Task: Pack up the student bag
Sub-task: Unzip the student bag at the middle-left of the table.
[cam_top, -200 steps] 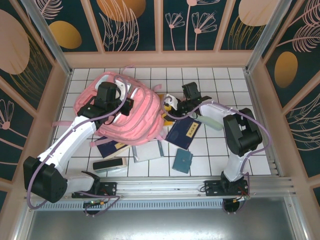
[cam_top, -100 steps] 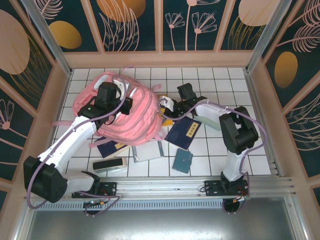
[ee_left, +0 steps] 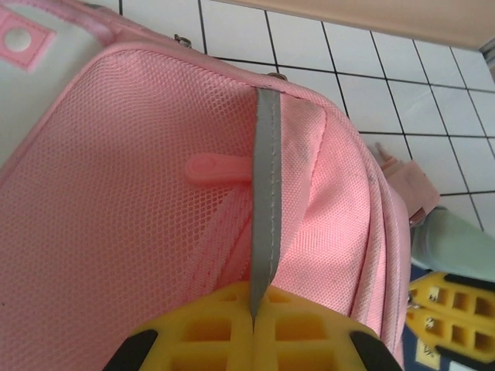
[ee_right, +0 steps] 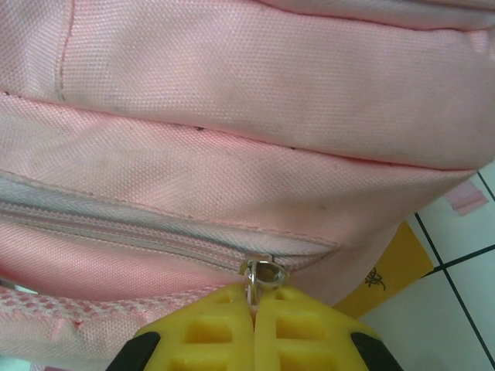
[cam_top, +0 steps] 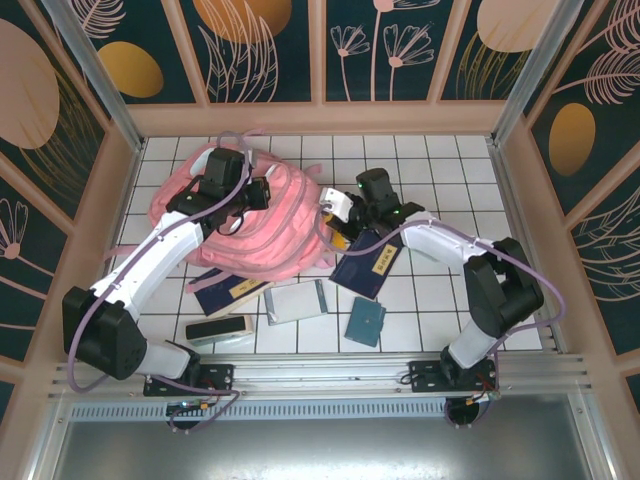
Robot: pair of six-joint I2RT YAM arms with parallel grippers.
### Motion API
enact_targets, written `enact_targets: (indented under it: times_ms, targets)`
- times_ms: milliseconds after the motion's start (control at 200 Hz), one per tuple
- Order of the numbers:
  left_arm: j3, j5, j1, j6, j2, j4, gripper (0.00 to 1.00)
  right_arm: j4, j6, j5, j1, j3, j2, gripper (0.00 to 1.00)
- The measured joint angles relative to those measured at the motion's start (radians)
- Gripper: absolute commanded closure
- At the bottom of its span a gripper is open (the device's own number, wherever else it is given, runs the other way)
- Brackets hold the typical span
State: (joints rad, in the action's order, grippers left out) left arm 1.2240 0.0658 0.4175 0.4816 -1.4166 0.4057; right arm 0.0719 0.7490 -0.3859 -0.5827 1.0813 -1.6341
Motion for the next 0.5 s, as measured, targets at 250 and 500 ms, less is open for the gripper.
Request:
enact_targets:
  times_ms: [250,500]
  targets:
    - [0.000,0.000,-0.004,0.079,-0.009,-0.003,1.00,0.042,-0.026,0.102,-0.085,0.000,0.031,1.00]
    - [0.000,0.012,-0.024,0.119,-0.026,-0.045,1.00,0.076,-0.065,0.154,-0.171,0.000,0.077,1.00]
